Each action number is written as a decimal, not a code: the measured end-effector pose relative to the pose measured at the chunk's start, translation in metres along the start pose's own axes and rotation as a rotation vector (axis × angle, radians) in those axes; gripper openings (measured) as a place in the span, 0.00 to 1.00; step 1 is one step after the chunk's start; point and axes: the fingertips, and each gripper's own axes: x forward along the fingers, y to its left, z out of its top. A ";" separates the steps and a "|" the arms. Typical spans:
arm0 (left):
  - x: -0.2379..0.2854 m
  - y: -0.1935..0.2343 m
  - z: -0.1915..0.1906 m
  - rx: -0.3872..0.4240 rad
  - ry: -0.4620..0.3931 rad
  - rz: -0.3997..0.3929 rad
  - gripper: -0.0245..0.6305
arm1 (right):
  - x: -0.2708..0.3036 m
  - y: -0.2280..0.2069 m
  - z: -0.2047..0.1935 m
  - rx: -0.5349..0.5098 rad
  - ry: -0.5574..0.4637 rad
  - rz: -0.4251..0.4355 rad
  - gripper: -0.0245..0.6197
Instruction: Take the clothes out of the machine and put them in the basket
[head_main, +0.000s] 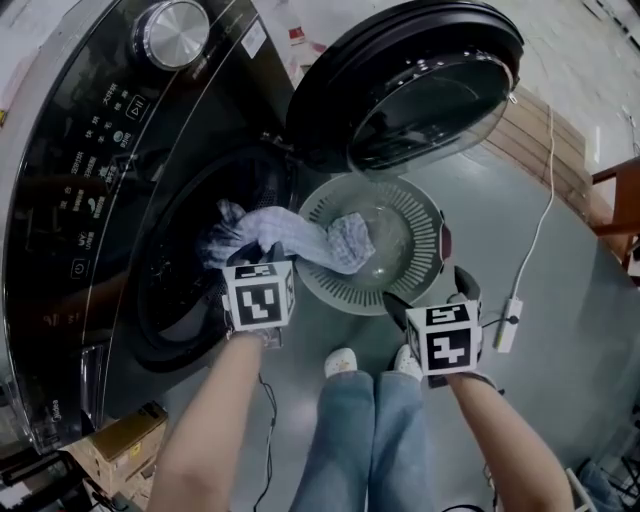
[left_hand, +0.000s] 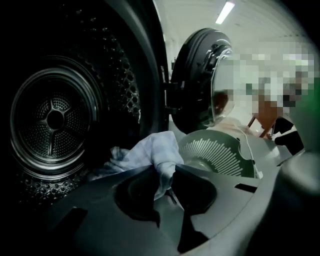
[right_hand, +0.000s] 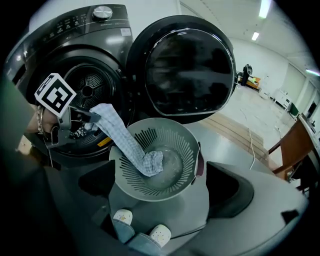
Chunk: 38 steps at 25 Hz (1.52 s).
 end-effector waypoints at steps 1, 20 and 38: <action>-0.002 -0.008 0.003 -0.002 -0.009 -0.011 0.15 | -0.002 -0.001 -0.002 -0.003 0.002 0.000 0.92; -0.027 -0.160 0.028 0.048 -0.087 -0.365 0.15 | -0.015 -0.033 -0.026 0.026 0.013 -0.023 0.92; -0.001 -0.163 0.007 0.120 -0.007 -0.294 0.57 | -0.009 -0.046 -0.039 0.062 0.032 -0.031 0.92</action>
